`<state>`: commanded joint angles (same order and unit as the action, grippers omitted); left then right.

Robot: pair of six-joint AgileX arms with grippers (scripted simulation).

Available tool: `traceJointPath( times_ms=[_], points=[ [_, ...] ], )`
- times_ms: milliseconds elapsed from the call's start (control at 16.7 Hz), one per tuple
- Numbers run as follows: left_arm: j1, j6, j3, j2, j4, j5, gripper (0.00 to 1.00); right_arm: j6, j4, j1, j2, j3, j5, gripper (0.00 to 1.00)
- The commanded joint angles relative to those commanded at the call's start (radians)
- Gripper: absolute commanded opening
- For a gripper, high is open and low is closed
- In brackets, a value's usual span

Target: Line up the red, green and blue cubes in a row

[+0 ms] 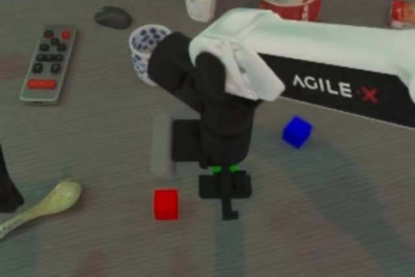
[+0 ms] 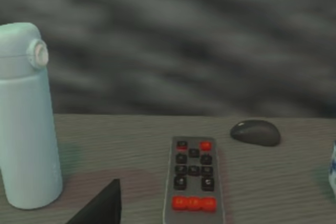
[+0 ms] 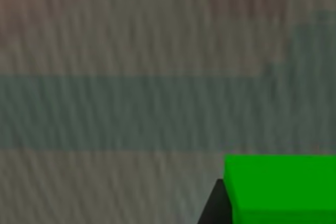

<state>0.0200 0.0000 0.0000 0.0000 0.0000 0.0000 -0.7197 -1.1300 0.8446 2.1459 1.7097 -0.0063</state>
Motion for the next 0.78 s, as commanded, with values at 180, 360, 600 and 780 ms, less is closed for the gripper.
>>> traceJointPath(
  times_ms=[180, 360, 600, 780],
  points=[
    [0.000, 0.000, 0.000, 0.000, 0.000, 0.000, 1.00, 0.002, 0.123, -0.001, 0.030, -0.077, 0.000, 0.00],
    [0.000, 0.000, 0.000, 0.000, 0.000, 0.000, 1.00, 0.001, 0.200, 0.001, 0.056, -0.138, 0.000, 0.00],
    [0.000, 0.000, 0.000, 0.000, 0.000, 0.000, 1.00, 0.001, 0.205, 0.002, 0.059, -0.142, 0.000, 0.00],
    [0.000, 0.000, 0.000, 0.000, 0.000, 0.000, 1.00, 0.001, 0.205, 0.002, 0.059, -0.142, 0.000, 0.23]
  ],
)
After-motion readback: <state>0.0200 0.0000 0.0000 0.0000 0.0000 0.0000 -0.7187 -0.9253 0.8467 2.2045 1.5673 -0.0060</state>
